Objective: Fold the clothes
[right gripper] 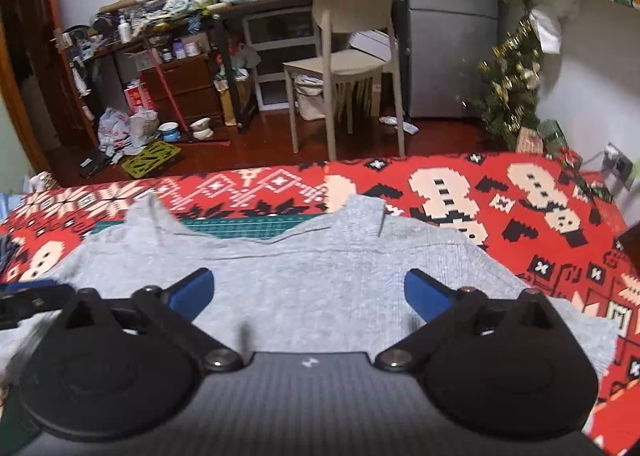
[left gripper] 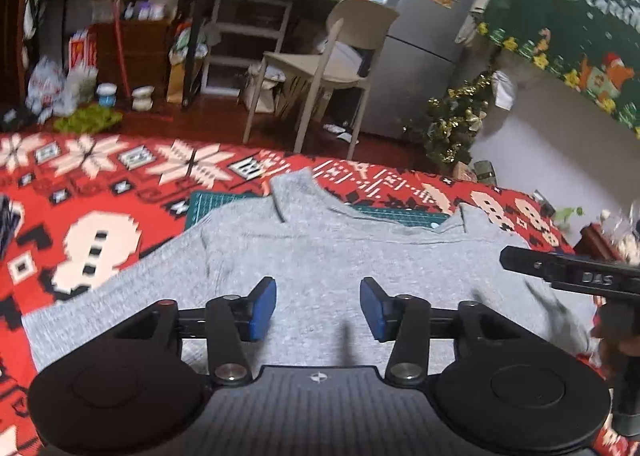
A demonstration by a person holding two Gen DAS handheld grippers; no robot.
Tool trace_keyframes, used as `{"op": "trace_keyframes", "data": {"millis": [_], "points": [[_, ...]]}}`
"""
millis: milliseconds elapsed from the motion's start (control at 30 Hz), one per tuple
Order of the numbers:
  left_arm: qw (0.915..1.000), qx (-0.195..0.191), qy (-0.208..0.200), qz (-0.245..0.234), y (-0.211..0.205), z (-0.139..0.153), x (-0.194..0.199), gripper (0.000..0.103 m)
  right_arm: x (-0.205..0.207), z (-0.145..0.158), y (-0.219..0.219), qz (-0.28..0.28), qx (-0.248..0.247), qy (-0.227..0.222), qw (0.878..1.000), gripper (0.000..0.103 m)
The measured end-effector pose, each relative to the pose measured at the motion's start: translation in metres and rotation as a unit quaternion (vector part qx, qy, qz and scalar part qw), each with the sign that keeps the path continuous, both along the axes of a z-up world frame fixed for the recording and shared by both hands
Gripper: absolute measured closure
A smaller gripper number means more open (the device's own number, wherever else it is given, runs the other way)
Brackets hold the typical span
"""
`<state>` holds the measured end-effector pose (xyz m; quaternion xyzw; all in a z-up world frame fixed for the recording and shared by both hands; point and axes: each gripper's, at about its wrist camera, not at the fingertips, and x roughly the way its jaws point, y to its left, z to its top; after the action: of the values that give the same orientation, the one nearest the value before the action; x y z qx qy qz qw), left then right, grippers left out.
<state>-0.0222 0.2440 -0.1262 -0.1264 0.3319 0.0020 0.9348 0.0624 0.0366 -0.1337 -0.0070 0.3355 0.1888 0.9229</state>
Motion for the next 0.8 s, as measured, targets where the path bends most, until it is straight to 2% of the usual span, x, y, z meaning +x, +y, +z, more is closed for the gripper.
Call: {"op": "trace_keyframes", "data": {"millis": [100,233,300,400,533,633,733,800], "points": [[0.9999,0.010,0.000,-0.006,-0.008,0.004,-0.004,0.047,-0.020,0.013,0.000,0.009,-0.005,-0.007,1.000,0.001],[0.9998,0.010,-0.011,-0.009,-0.013,0.015,-0.018,0.043,-0.048,0.030,-0.005,0.013,-0.011,0.002,1.000,0.001],[0.9996,0.014,-0.025,-0.009,-0.015,0.021,-0.025,0.036,-0.062,0.037,-0.005,0.013,-0.028,-0.003,1.000,0.001],[0.9997,0.012,-0.020,-0.006,-0.021,0.019,-0.026,0.032,-0.076,0.042,-0.001,0.001,-0.074,-0.021,0.997,0.001],[0.9998,0.015,-0.008,-0.001,-0.029,0.015,-0.026,0.032,-0.078,0.042,-0.002,0.006,-0.073,-0.027,0.997,0.001],[0.9985,0.055,-0.001,0.001,-0.038,0.009,-0.026,0.032,-0.074,0.039,-0.001,-0.015,-0.078,-0.031,0.996,0.001],[0.9976,0.068,-0.008,-0.008,-0.044,0.006,-0.026,0.030,-0.071,0.037,0.002,-0.026,-0.088,-0.038,0.995,0.001],[0.9973,0.074,-0.001,0.003,-0.048,0.005,-0.024,0.027,-0.068,0.035,0.003,-0.022,-0.089,-0.038,0.995,0.001]]}}
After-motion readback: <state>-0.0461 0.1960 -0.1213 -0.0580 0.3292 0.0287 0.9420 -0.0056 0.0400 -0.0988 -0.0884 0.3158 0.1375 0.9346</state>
